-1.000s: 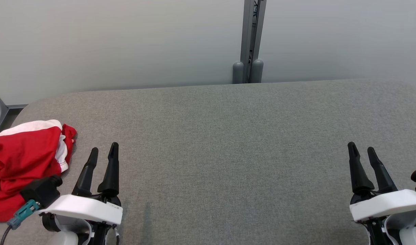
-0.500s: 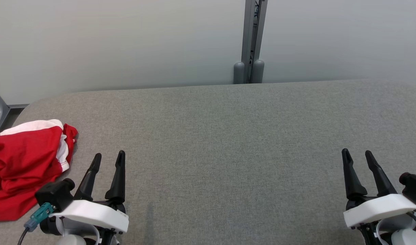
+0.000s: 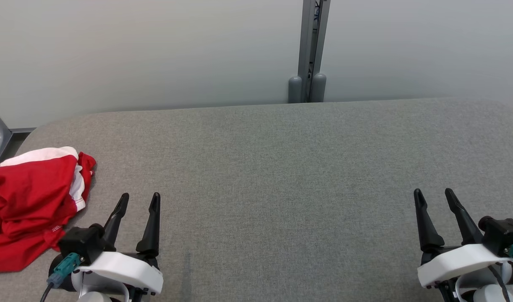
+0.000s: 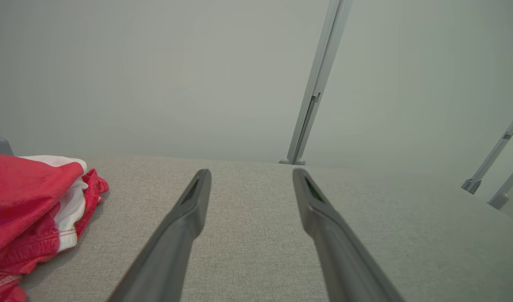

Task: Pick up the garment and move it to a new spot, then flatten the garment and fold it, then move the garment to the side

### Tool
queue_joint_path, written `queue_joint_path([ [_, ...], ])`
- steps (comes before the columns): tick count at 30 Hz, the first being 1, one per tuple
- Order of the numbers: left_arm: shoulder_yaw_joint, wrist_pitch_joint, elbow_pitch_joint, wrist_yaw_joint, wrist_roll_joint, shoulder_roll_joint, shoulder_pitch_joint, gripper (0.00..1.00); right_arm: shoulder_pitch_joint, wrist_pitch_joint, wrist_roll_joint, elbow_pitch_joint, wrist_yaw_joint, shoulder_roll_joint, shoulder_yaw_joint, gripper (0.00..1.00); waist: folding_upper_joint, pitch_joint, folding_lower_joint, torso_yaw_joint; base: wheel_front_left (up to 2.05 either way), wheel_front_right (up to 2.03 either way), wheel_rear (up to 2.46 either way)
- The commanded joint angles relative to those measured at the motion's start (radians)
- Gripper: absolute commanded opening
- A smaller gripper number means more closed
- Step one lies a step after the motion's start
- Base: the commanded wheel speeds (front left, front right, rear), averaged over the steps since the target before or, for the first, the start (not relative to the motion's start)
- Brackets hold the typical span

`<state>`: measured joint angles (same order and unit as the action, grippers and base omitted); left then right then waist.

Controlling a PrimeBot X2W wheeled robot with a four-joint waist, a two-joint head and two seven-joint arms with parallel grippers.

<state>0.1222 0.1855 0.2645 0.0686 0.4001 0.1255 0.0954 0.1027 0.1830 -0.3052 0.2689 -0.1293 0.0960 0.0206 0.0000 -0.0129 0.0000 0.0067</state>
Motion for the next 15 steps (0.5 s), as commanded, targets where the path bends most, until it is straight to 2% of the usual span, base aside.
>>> queue_joint_path([
  [1, 0.002, 0.008, 0.000, -0.004, -0.026, 0.010, 0.018, 1.00, 0.017, 0.011, 0.024, -0.002, -0.002, 0.004, 0.001, 1.00, 0.0000, 0.000, 0.0000, 0.000, 0.00, 0.00, 0.00],
  [15, 0.000, 0.038, 0.029, -0.006, -0.117, 0.001, 0.018, 1.00, 0.017, 0.043, 0.124, 0.026, -0.002, -0.006, -0.001, 1.00, 0.0000, 0.003, 0.0000, 0.004, 0.00, 0.00, 0.00],
])
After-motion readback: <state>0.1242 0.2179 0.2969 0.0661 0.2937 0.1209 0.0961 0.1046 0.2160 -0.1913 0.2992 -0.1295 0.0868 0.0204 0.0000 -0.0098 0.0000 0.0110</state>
